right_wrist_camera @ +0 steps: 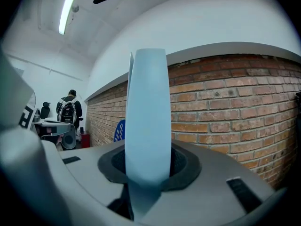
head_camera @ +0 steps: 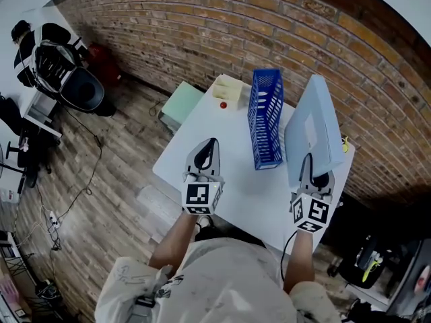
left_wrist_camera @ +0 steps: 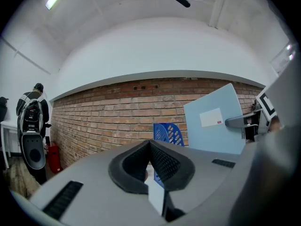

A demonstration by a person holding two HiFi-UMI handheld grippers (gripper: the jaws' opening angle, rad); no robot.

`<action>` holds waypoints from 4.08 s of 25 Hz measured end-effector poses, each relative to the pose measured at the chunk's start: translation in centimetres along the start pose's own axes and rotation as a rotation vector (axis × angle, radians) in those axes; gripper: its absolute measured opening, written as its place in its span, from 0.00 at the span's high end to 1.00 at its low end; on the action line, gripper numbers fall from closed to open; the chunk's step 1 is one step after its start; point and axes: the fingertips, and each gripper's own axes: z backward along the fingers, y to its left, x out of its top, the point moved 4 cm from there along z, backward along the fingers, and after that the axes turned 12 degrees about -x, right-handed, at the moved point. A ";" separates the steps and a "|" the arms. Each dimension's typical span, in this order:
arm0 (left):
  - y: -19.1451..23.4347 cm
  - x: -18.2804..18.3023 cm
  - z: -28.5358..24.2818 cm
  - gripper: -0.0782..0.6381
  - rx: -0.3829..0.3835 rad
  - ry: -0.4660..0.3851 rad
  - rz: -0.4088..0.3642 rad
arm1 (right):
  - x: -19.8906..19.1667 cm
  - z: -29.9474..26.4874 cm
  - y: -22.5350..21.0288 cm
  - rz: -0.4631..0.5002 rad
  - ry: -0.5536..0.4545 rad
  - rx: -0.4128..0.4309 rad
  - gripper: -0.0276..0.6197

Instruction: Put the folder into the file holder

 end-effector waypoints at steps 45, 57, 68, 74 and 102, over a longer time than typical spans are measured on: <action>3.7 0.8 3.5 0.88 0.088 -0.008 -0.015 | 11.2 -0.6 8.0 -0.066 -0.329 0.189 0.74; 4.3 -0.9 5.0 0.88 0.124 0.054 -0.006 | 5.1 -3.5 9.4 -0.076 -0.228 0.177 0.74; 4.2 -1.4 5.3 0.88 0.126 0.064 0.001 | -1.0 -5.0 10.6 -0.030 -0.119 0.136 0.73; 4.2 -1.5 5.1 0.88 0.125 0.065 0.003 | -4.0 -6.1 11.1 0.023 -0.051 0.125 0.73; 3.6 -1.5 4.5 0.88 0.086 0.052 0.009 | -6.9 -6.5 12.1 0.098 0.028 0.160 0.66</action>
